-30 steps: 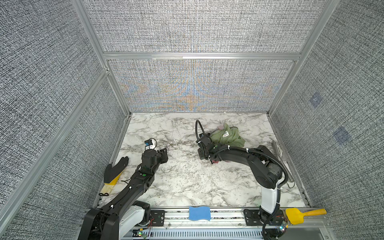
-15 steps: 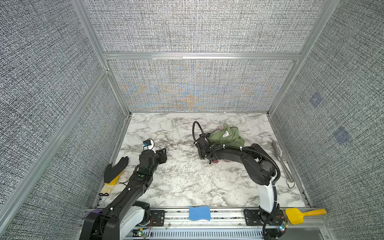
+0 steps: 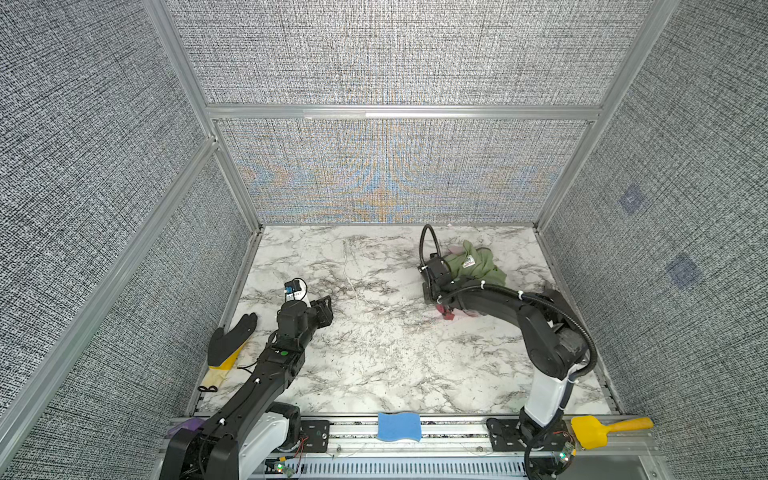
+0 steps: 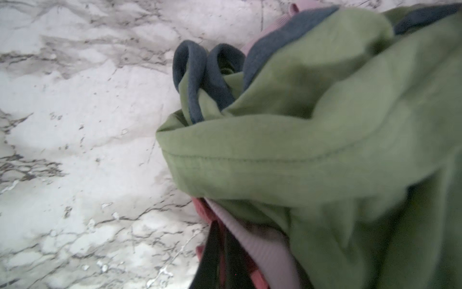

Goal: Pick out a specific cloth from the pile

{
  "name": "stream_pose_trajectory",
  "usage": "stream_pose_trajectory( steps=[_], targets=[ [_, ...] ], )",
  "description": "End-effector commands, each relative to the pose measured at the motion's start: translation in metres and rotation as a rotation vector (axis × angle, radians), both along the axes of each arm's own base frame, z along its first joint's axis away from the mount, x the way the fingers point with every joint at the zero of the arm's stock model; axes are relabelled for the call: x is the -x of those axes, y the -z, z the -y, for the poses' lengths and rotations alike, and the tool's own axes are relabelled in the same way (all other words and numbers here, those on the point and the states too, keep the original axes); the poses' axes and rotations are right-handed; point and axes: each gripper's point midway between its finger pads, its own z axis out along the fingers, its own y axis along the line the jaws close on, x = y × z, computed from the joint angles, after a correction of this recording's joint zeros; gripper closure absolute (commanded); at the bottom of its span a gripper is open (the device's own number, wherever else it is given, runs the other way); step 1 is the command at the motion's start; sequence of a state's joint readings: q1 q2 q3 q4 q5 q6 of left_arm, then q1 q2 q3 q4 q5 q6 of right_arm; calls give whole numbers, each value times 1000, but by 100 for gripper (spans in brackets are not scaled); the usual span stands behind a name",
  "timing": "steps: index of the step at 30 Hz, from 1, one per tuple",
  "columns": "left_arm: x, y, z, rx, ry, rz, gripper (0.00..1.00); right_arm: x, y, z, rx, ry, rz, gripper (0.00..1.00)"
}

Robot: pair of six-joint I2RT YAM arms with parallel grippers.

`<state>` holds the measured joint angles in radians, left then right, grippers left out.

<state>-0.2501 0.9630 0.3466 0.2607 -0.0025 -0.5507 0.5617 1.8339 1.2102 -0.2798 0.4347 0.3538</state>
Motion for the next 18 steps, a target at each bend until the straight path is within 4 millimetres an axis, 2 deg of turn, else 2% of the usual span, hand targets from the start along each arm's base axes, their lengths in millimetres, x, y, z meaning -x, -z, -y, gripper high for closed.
stream_pose_trajectory(
  steps=[1,5,12,18],
  targets=[
    [-2,-4,-2,-3,-10,9,47,-12,-16,11,-20,3,40,100],
    [-4,-6,-2,-11,-10,4,47,-18,-44,16,-89,-8,77,100],
    [-5,-10,-3,-8,-19,12,47,-19,-109,21,-203,-36,171,100],
    [-5,-13,-3,-5,-22,16,47,-19,-158,37,-262,-28,277,100]
  ],
)
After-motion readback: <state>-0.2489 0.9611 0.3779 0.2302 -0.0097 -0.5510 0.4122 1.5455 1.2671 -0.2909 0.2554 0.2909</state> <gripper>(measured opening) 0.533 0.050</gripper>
